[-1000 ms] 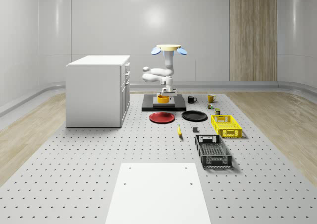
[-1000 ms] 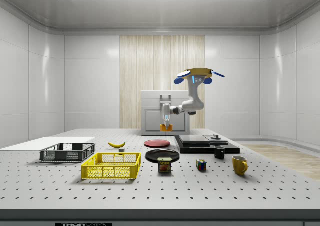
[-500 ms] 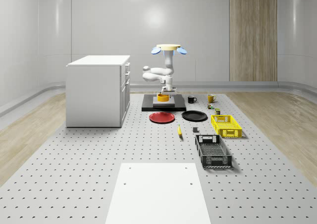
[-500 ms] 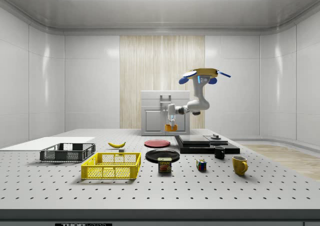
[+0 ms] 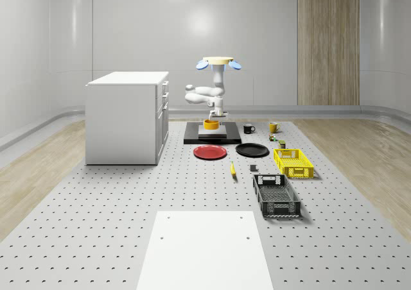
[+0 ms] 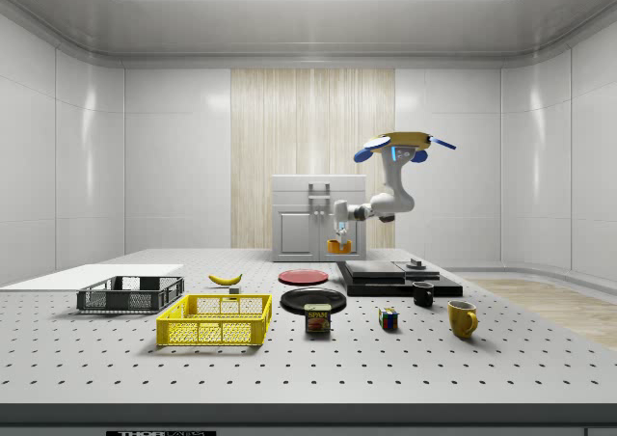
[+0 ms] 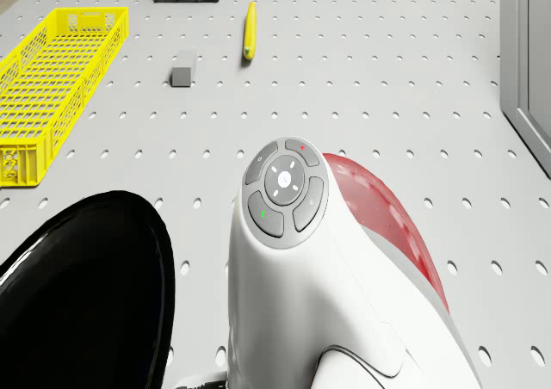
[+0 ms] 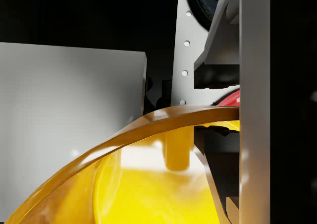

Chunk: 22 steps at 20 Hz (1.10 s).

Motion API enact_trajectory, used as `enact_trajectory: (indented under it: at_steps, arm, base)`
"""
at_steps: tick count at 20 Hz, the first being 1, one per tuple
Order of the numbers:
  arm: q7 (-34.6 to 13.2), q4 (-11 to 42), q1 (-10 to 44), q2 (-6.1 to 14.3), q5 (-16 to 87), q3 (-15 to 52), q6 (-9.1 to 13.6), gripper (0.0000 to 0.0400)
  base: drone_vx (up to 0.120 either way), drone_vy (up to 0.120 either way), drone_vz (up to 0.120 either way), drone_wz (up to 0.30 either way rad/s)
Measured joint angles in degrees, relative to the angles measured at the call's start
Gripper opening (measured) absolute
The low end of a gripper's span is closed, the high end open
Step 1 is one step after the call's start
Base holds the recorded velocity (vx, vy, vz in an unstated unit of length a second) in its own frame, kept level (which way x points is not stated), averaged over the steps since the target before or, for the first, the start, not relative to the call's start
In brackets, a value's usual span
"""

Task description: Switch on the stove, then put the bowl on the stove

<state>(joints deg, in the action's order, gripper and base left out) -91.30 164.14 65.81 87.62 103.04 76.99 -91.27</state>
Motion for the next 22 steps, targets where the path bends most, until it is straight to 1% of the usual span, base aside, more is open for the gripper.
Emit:
enact_trajectory:
  at_steps: [8, 10, 22]
  arm:
    - [0.01, 0.0, -0.01, -0.03, 0.01, 0.0, 0.03, 0.0108]
    - [0.01, 0.0, -0.01, -0.04, 0.02, -0.01, 0.03, 0.0108]
    - [0.03, 0.0, -0.02, -0.08, 0.03, -0.01, 0.07, 0.0108]
  base:
    - [-0.12, 0.0, 0.0, 0.0]
    - [-0.12, 0.08, 0.0, 0.0]
    - [-0.12, 0.0, 0.0, 0.0]
